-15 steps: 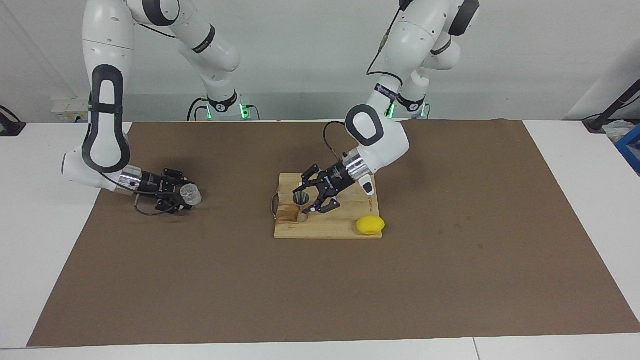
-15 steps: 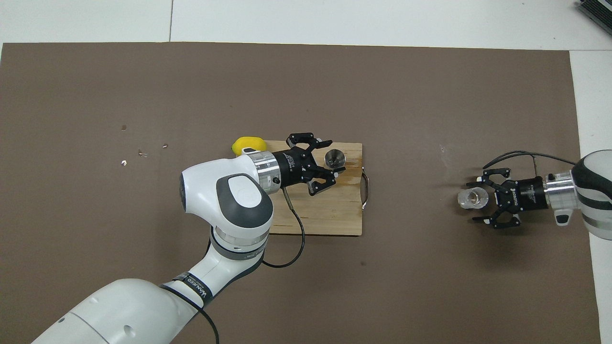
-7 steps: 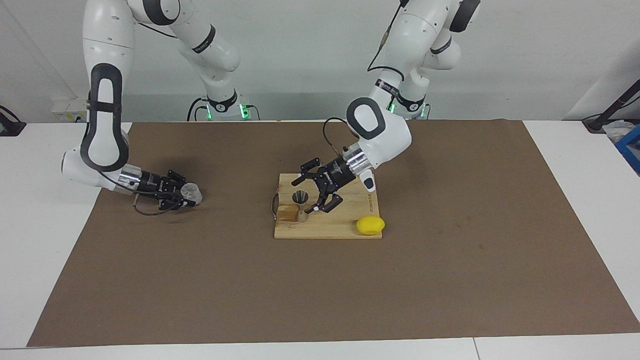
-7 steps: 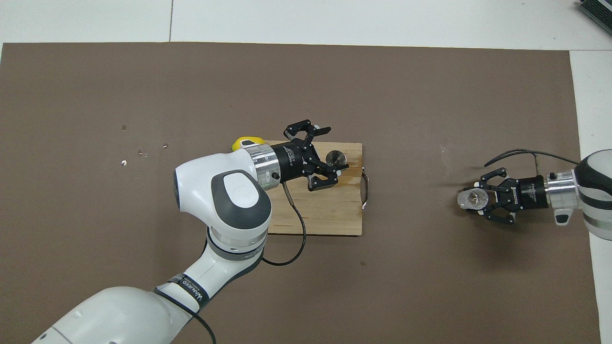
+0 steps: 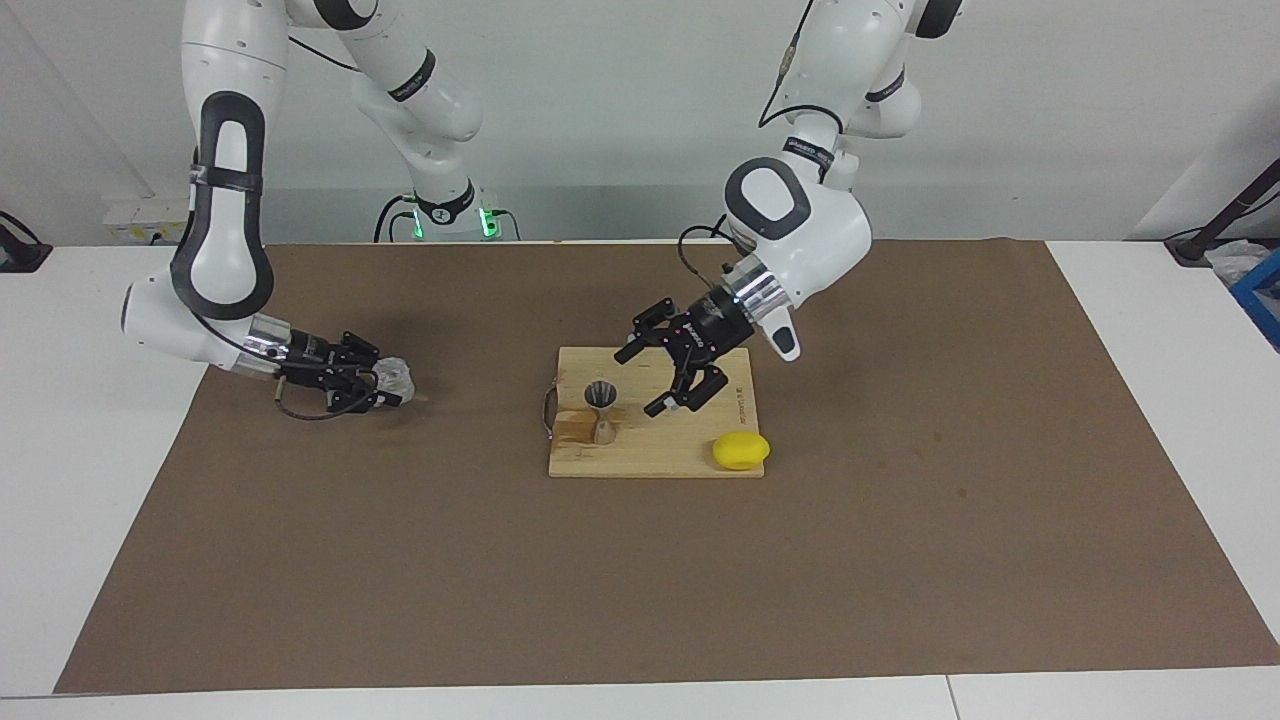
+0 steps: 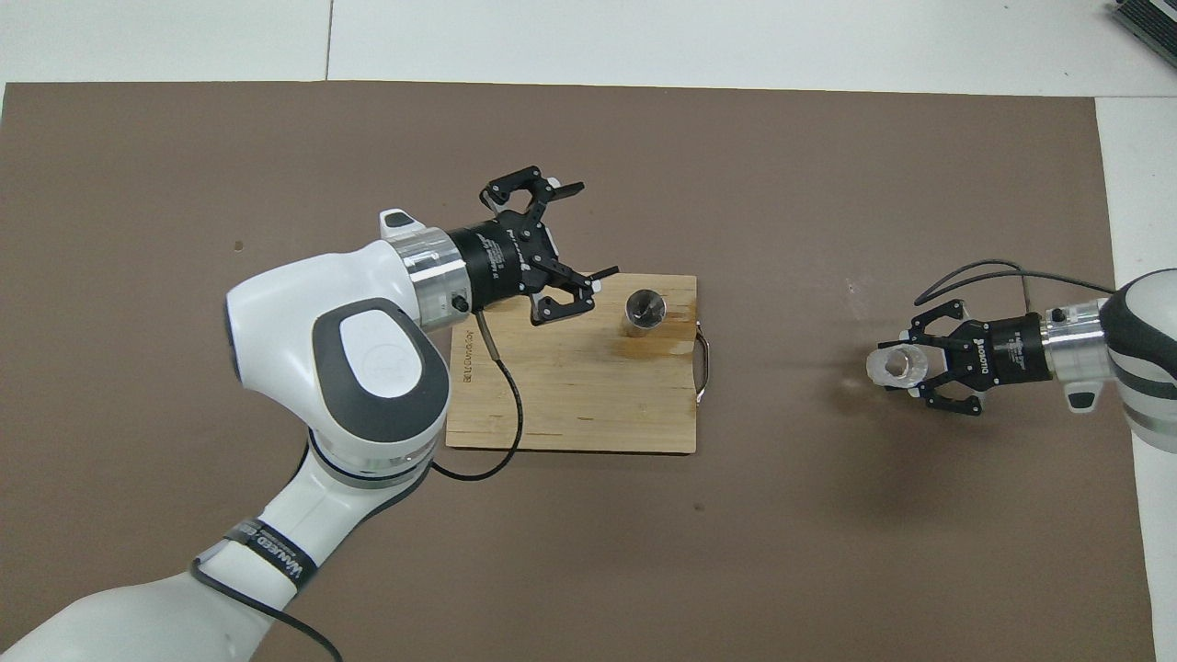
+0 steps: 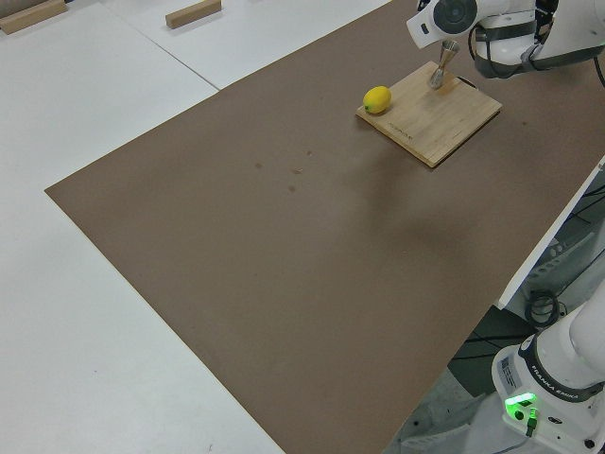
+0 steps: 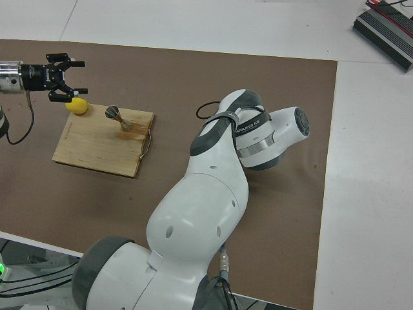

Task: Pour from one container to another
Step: 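Withdraw the left gripper while the right gripper lifts the glass toward the board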

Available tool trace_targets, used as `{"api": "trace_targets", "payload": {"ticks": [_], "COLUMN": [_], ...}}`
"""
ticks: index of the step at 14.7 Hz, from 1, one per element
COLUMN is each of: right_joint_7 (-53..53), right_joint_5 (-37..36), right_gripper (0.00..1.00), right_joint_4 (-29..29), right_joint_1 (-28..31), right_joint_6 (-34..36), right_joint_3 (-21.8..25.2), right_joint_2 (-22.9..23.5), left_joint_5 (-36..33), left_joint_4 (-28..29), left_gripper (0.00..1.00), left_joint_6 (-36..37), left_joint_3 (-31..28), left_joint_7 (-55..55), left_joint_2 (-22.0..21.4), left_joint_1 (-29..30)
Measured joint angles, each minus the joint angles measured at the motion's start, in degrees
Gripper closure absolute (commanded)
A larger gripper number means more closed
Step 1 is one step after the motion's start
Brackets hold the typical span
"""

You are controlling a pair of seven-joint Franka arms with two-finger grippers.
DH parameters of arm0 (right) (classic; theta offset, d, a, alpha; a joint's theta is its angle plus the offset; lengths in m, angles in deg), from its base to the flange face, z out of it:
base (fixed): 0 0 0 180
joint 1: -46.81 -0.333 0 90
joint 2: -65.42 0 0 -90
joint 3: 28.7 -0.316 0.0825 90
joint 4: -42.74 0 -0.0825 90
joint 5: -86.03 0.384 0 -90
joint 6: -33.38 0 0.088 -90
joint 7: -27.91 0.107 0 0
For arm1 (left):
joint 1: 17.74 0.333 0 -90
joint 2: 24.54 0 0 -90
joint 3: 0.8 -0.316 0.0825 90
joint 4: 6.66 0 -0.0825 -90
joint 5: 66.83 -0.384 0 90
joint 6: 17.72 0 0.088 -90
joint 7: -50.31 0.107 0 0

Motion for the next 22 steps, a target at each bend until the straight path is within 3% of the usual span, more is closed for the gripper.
{"api": "trace_targets", "payload": {"ticks": [8, 15, 17, 22], "right_joint_7": [12.0, 20.1, 23.0, 30.7], "right_joint_5": [0.0, 0.0, 0.0, -1.2], "right_gripper": [1.0, 1.0, 1.0, 1.0], "right_joint_4": [0.0, -1.2, -1.9, -4.8], "right_joint_1": [-8.6, -17.9, -20.6, -25.5], "right_joint_6": [-7.4, -15.1, -16.4, -17.1], "right_joint_3": [0.0, -0.1, -0.1, -0.1], "right_joint_2": [-3.0, -2.9, -2.9, -2.5], "left_joint_5": [-28.5, -68.0, -72.8, -73.9], "left_joint_4": [0.0, -0.4, -0.4, -0.4], "left_gripper": [0.0, 0.0, 0.0, 0.0], "left_joint_6": [0.7, 14.1, 17.6, 27.5], "left_joint_3": [-0.5, -0.4, -0.3, -1.0], "left_joint_7": [0.0, 1.7, 7.4, 33.8], "left_joint_2": [-2.6, -3.8, -4.0, -5.4], "left_joint_1": [15.0, 18.7, 18.7, 20.3]}}
